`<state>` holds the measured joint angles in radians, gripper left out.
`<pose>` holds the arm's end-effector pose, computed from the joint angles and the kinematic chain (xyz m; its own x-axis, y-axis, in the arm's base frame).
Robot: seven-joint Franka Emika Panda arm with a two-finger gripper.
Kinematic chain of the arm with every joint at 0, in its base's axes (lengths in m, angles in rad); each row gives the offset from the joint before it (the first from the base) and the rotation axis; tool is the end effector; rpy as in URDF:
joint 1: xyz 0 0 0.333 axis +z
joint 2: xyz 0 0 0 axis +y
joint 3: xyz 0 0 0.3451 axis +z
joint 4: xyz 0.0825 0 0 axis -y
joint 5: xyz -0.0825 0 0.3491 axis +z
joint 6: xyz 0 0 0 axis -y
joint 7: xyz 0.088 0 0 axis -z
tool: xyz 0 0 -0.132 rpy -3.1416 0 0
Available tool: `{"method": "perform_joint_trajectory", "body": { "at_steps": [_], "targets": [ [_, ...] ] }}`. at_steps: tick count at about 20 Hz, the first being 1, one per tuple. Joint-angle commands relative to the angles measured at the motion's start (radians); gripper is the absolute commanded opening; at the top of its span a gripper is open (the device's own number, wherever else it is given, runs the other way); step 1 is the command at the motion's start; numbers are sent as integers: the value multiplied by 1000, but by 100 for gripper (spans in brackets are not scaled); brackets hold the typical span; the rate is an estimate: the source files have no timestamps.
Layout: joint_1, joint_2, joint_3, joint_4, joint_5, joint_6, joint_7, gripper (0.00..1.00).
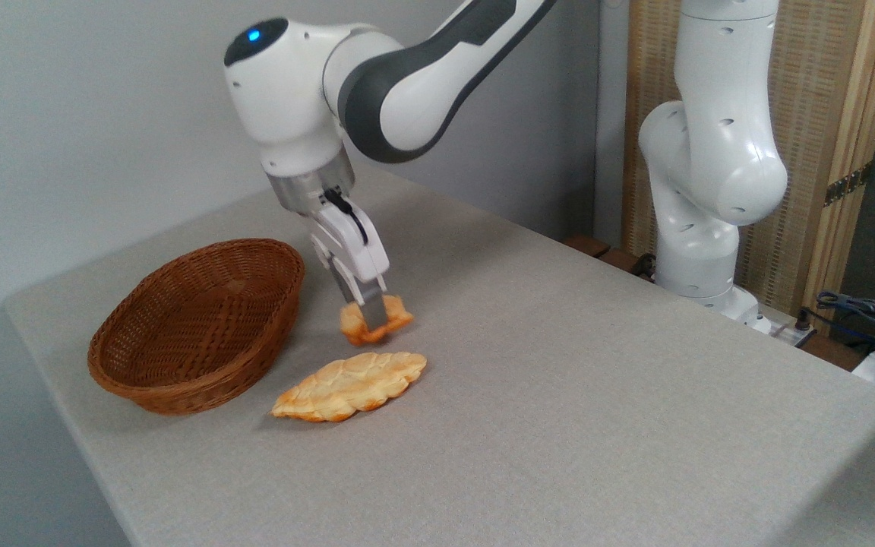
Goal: Put bread into the basket
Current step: 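Carry the small bread piece over the wicker basket and lower it, then open the gripper to release the bread into the basket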
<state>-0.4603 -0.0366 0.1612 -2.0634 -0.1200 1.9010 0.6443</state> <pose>0.4657 -0.1549 0.4597 0.6207 -0.7833 -0.0345 -0.7690 -0.6168 0.1676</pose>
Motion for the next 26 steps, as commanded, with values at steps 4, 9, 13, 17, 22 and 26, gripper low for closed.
{"method": "perform_joint_trajectory", "body": {
  "at_steps": [4, 9, 13, 17, 22, 26],
  "targets": [
    [-6, -11, -14, 155, -70, 9, -8, 36],
    [-14, 66, -49, 167, -158, 269, -34, 74],
    [-14, 125, -84, 169, -184, 400, -203, 100],
    [-14, 142, -88, 169, -181, 420, -255, 100],
    [-14, 141, -88, 169, -182, 418, -265, 100],
    [-11, 139, -85, 167, -176, 409, -296, 100]
  ]
}}
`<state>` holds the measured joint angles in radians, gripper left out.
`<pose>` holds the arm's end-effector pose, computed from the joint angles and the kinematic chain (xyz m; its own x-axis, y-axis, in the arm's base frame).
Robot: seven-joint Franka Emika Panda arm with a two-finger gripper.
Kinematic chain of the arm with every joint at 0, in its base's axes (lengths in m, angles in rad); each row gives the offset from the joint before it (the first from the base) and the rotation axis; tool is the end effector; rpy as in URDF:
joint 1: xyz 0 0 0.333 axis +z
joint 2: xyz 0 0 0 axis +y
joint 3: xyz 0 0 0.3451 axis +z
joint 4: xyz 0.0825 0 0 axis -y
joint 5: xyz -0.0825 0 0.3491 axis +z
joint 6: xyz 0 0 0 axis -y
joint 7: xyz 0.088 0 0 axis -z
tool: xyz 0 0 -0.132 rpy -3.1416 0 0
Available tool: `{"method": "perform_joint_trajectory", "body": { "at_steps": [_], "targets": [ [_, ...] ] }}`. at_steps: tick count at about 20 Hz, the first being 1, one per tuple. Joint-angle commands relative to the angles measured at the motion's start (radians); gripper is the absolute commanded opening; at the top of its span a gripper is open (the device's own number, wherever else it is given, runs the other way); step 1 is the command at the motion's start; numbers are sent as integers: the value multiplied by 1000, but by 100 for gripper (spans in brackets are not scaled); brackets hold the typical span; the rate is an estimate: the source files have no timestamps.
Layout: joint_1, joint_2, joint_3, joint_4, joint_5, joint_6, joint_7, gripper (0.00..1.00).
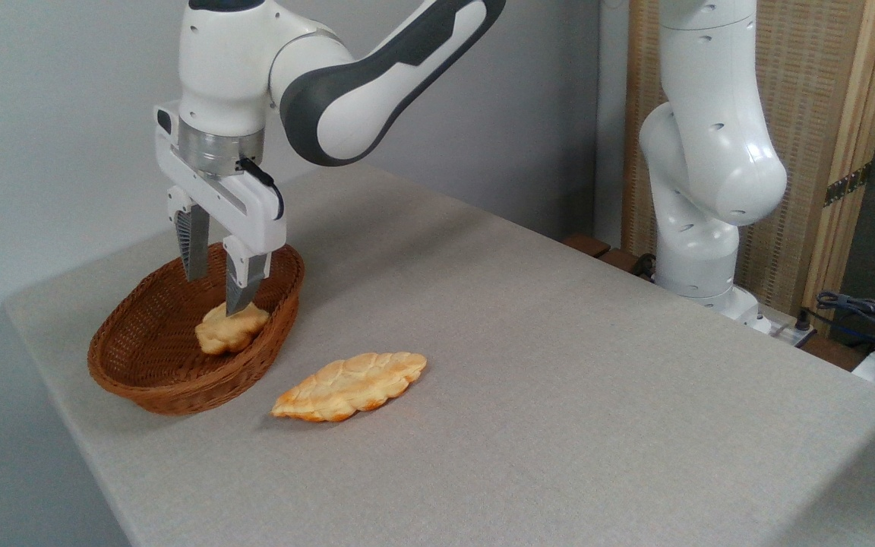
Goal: Put bread into the basket
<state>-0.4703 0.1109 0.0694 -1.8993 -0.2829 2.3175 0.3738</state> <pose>0.5438 -0.2433 0.4952 0.7777 -0.5221 0.3500 -0.5914 -0.7964 0.1262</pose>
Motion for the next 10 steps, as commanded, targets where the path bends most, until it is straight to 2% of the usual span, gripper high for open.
{"method": "perform_joint_trajectory", "body": {
  "at_steps": [1, 3, 4, 5, 7, 8, 10],
  "targets": [
    [1, -13, 10, 3, -10, -12, -27, 100],
    [9, -40, 24, 2, 1, -62, -24, 100],
    [10, -66, 50, 2, 51, -126, -20, 100],
    [9, -92, 88, 5, 127, -204, -10, 100],
    [9, -120, 108, 8, 218, -294, 16, 100],
    [9, -129, 110, 11, 249, -331, 39, 100],
    [10, -138, 134, 16, 269, -372, 78, 100]
  ]
}}
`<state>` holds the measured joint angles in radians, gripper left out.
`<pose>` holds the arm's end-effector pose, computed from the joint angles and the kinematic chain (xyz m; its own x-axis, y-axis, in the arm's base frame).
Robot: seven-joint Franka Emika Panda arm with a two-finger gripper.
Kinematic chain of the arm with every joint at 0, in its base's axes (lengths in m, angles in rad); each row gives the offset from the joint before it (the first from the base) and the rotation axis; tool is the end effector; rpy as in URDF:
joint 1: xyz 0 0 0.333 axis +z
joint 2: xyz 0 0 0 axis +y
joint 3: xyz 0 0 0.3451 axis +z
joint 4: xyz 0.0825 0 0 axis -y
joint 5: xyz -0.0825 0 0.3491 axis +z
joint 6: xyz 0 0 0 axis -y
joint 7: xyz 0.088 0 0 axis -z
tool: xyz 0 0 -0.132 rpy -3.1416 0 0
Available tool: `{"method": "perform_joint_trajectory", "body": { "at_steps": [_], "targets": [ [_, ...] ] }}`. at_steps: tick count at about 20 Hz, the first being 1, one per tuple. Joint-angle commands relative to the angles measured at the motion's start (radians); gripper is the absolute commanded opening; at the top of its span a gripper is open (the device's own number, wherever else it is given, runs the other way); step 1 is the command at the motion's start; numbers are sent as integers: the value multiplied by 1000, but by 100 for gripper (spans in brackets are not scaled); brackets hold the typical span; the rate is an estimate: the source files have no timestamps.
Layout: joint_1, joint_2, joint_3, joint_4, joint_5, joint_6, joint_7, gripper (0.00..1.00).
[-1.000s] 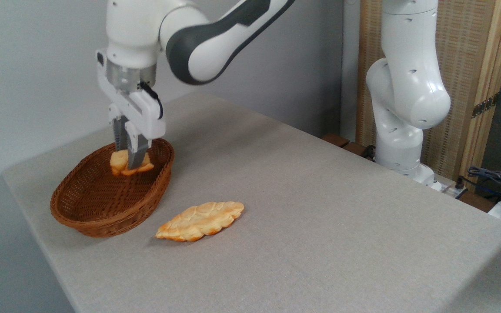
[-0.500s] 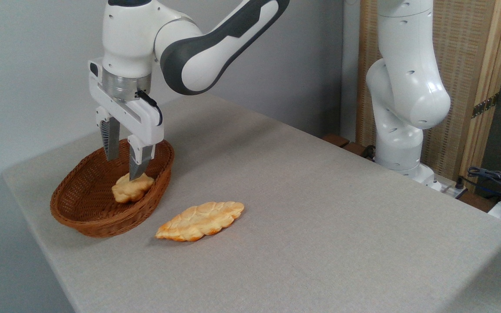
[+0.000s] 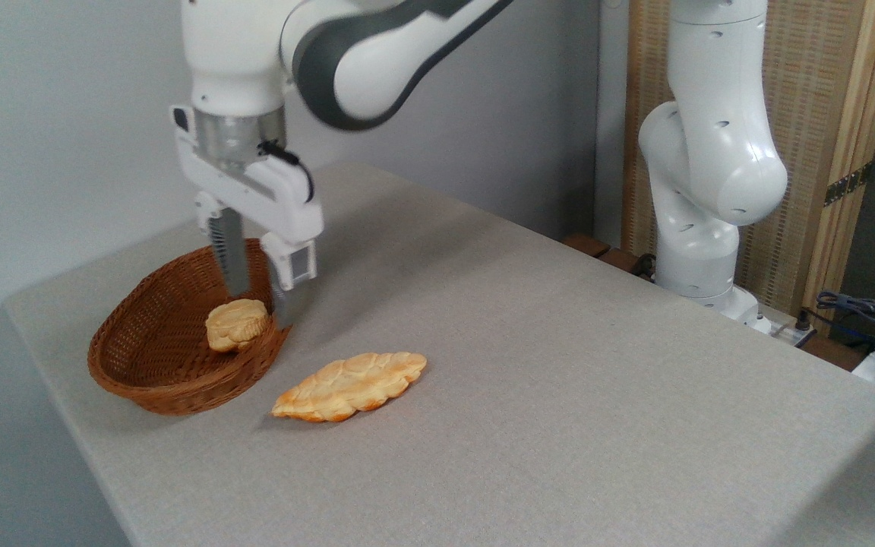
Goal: Put bread into the basket
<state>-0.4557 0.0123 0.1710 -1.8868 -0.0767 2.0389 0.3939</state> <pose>0.5255 -0.1604 0.5244 0.7877 -0.5963 0.1548 -0.6050 -0.7961 0.0120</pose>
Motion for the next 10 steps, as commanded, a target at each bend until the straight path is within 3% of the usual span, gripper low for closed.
{"method": "perform_joint_trajectory", "body": {
  "at_steps": [1, 7, 10],
  "targets": [
    [-4, -46, 44, 3, 67, -104, 75, 100],
    [-4, -69, 125, 18, 72, -219, 291, 100],
    [-4, -72, 150, 49, 65, -249, 301, 100]
  ]
}}
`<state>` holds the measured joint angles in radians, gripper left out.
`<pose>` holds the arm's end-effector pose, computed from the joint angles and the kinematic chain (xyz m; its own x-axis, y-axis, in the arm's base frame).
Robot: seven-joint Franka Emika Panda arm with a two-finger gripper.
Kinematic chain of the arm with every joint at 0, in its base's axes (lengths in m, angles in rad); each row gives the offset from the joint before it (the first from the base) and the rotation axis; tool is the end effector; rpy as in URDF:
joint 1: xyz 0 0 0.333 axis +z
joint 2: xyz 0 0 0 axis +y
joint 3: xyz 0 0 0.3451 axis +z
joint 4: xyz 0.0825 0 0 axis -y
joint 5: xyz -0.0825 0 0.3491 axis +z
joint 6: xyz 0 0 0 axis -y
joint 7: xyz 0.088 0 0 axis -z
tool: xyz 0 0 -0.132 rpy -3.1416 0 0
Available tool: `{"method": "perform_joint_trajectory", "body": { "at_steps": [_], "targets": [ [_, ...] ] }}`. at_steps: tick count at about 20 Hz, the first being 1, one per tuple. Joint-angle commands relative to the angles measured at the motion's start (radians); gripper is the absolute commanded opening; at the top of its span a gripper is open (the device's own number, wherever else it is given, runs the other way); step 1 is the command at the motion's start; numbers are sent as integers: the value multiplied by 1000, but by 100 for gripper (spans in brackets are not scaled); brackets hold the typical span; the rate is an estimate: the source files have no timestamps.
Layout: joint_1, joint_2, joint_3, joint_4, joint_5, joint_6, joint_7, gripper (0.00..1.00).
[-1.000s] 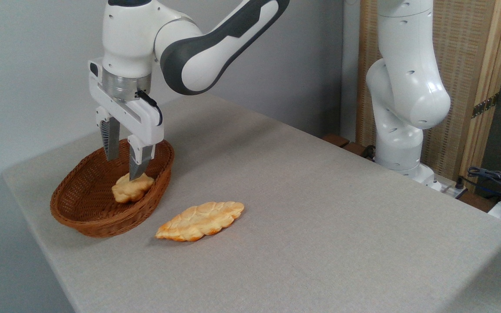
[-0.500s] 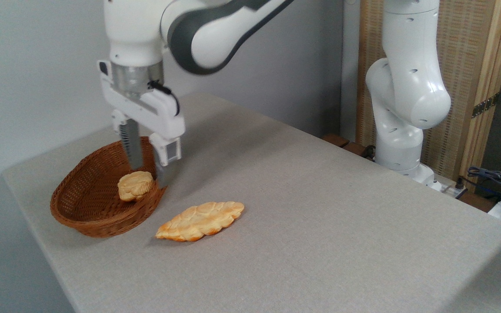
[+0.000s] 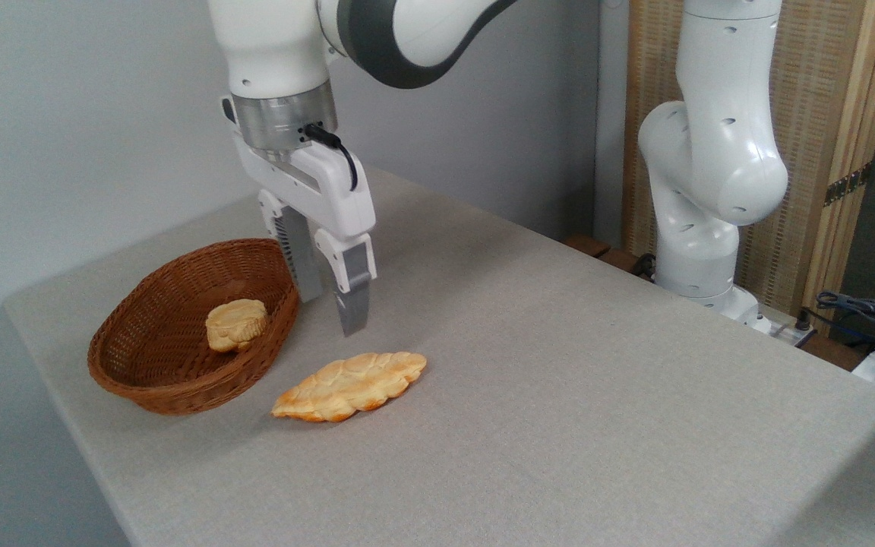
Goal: Put bread into the basket
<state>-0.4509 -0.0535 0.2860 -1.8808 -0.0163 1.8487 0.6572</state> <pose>0.5070 -0.0831 0.5421 0.6834 -0.7292 0.0340 -0.7299 -0.6835 0.0127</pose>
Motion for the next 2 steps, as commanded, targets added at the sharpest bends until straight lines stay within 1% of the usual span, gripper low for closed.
{"method": "perform_joint_trajectory", "body": {
  "at_steps": [1, 2],
  "targets": [
    [-9, -8, 44, 46, -5, -59, 27, 100],
    [-9, -9, 44, 46, -7, -59, 29, 100]
  ]
}}
